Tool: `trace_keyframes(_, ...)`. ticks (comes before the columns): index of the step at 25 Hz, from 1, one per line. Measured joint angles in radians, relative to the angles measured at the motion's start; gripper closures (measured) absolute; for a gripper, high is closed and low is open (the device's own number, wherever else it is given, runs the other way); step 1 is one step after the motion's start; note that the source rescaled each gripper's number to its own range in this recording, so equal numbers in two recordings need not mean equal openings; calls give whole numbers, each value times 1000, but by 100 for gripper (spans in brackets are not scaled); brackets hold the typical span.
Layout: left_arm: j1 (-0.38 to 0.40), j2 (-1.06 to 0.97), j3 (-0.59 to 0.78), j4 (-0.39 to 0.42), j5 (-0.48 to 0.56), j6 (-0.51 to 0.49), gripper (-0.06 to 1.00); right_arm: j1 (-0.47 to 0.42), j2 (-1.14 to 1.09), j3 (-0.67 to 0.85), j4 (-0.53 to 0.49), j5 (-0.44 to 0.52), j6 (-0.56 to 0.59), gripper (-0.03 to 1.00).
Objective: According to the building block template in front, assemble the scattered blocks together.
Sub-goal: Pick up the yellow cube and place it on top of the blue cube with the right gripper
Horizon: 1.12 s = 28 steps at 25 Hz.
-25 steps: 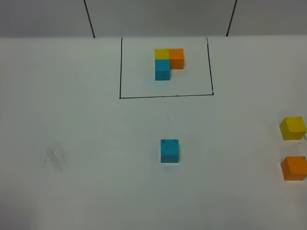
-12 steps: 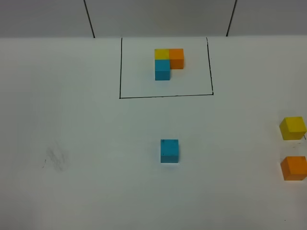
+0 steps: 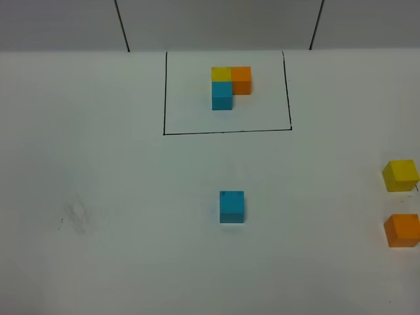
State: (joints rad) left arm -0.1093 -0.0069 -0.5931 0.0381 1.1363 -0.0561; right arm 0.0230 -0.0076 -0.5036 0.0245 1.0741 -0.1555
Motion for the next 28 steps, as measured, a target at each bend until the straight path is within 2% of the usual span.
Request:
trace_keyframes(6,0,0,81,2,-49,-45,26,0,0,0,0,0,0,97)
trace_keyframes(28,0,0,84,1,-65,-51,26,0,0,0,0,0,0,97)
